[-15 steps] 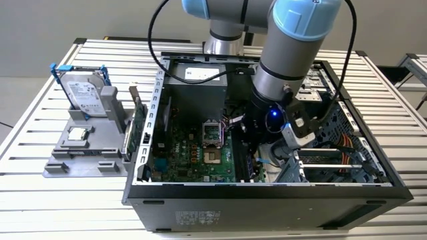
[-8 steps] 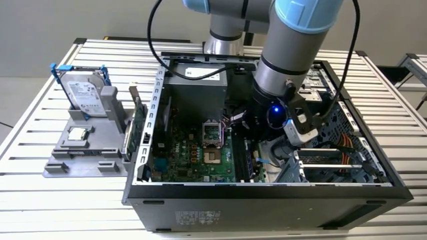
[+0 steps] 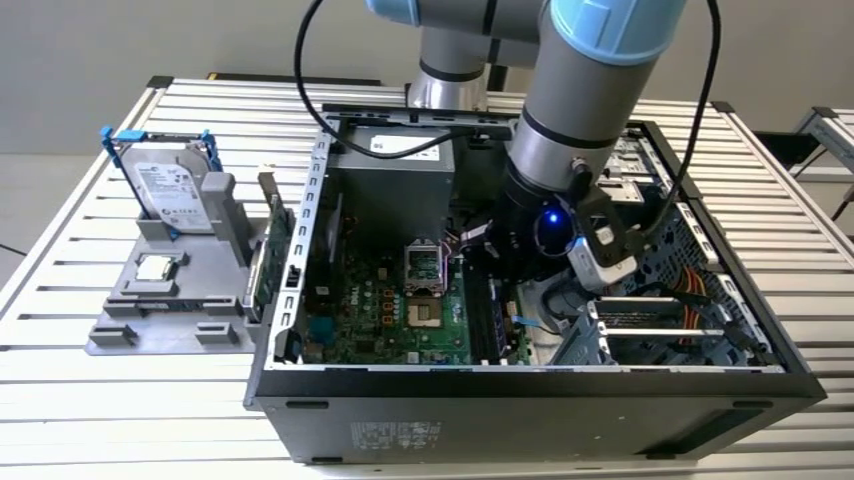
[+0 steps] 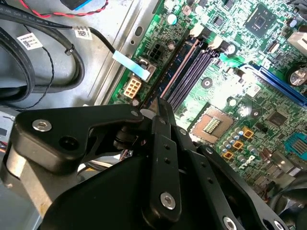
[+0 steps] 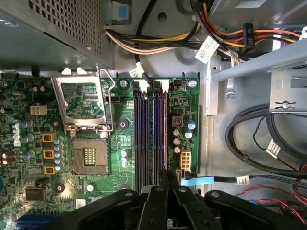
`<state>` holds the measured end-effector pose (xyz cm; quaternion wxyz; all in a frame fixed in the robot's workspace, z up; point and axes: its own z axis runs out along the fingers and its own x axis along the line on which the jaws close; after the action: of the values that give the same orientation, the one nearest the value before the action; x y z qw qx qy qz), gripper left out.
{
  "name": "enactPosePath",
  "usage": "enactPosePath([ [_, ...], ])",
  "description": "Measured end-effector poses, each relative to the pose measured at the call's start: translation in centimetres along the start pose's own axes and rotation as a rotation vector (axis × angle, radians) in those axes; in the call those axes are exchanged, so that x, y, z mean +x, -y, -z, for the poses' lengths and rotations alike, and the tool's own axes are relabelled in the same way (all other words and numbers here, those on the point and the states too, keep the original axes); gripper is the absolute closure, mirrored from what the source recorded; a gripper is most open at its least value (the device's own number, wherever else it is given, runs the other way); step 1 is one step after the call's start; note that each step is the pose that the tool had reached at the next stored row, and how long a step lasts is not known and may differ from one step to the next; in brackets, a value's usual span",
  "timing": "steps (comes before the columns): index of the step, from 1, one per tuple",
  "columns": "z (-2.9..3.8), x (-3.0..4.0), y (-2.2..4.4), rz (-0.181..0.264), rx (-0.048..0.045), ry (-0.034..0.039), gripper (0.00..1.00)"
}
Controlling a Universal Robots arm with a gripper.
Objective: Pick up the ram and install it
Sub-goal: 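Press down the ram until it locks into place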
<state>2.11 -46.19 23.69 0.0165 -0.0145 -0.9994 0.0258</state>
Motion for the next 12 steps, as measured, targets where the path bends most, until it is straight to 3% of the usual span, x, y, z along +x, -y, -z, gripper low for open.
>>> enactPosePath([
  [12, 0.24, 0.01, 0.01, 0.0, 0.0002, -0.0001, 1.0],
])
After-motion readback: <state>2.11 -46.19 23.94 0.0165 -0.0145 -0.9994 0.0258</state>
